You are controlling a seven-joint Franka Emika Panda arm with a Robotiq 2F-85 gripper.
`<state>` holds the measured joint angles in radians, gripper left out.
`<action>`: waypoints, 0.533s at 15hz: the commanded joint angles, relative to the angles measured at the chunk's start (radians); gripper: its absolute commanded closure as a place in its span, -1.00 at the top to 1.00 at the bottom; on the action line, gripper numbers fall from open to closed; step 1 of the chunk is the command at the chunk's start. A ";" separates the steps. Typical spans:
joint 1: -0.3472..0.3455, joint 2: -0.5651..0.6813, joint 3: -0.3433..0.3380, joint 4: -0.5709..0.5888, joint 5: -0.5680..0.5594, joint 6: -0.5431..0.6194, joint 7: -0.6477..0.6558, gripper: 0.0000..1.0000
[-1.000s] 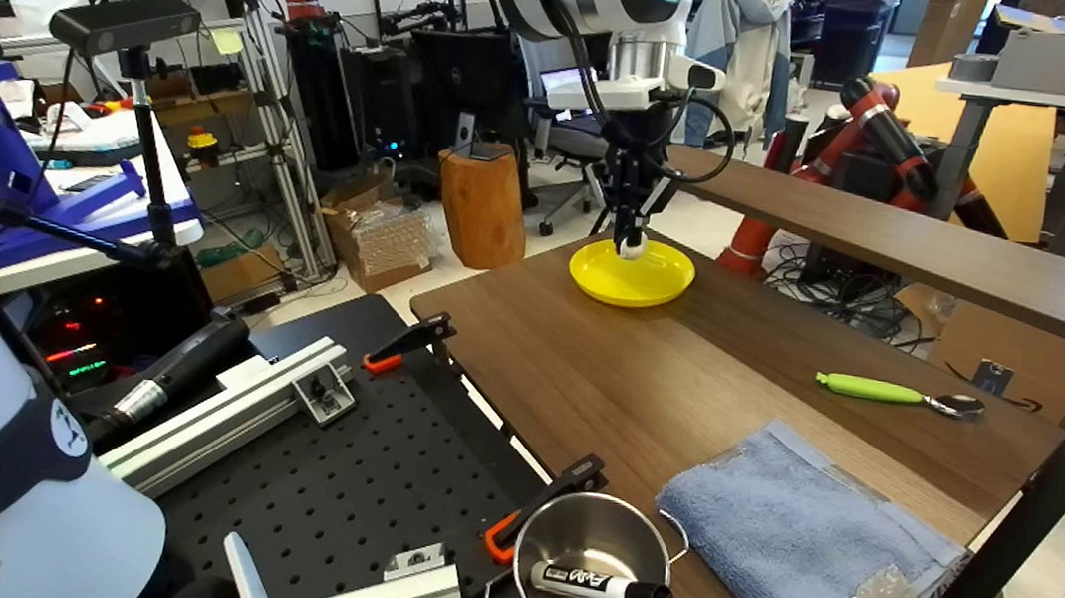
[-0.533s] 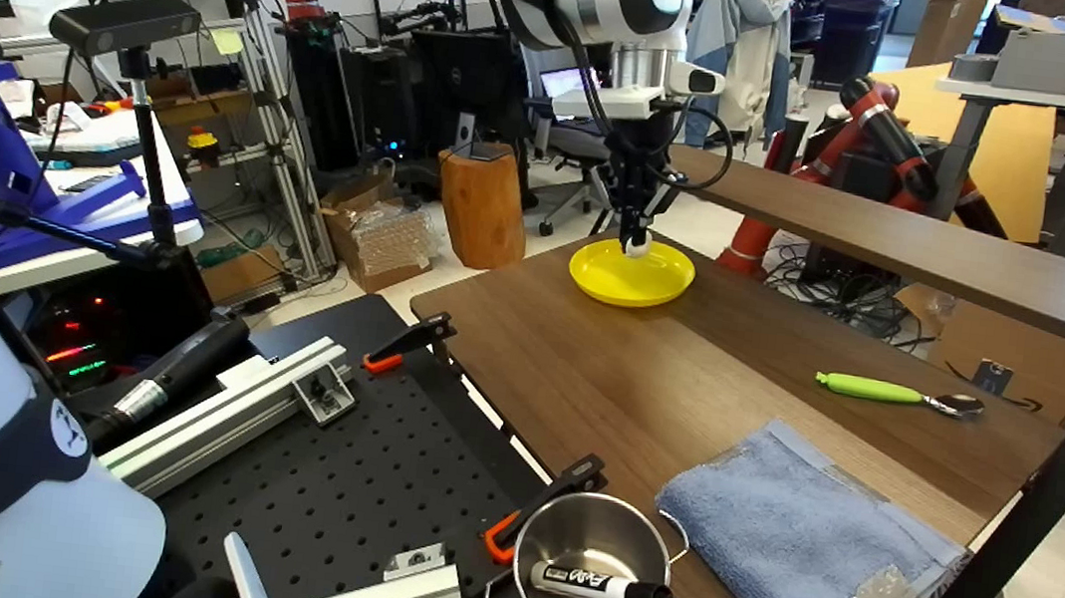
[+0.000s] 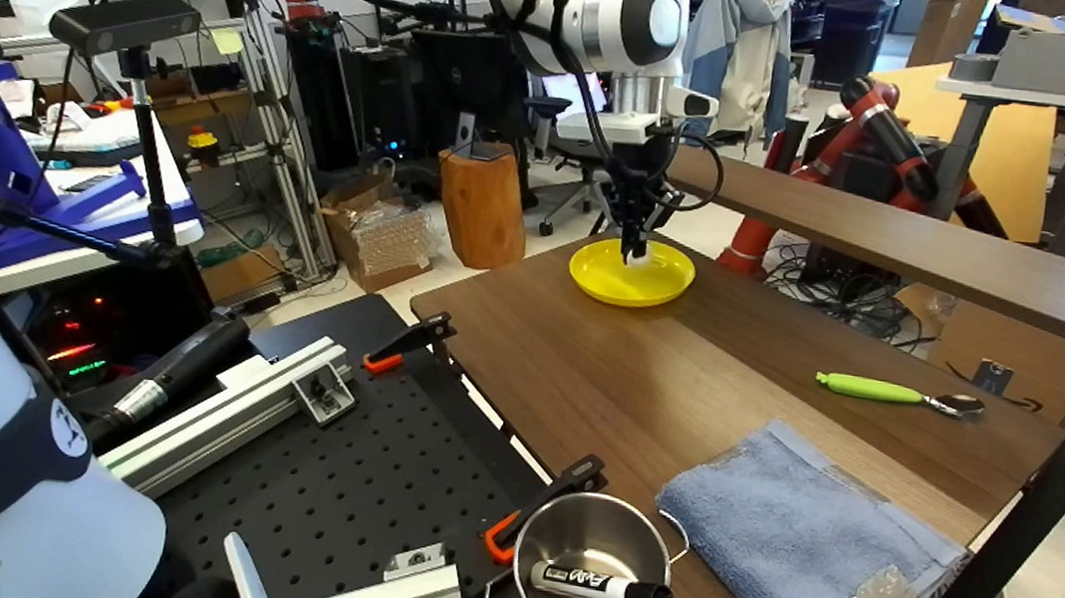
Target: Put the white sponge with a black strap on the yellow plate
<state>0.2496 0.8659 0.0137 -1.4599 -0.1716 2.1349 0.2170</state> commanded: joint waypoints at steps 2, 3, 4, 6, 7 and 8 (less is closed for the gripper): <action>0.027 0.075 -0.023 0.102 -0.007 -0.040 0.039 -0.91; 0.031 0.084 -0.028 0.114 -0.009 -0.049 0.047 -0.16; 0.033 0.093 -0.032 0.126 -0.010 -0.055 0.052 -0.14; 0.036 0.103 -0.037 0.143 -0.009 -0.068 0.058 0.13; 0.037 0.106 -0.037 0.149 -0.008 -0.076 0.059 0.26; 0.036 0.107 -0.036 0.156 -0.007 -0.089 0.057 0.43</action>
<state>0.2676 0.9461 -0.0054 -1.3623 -0.1717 2.1068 0.2527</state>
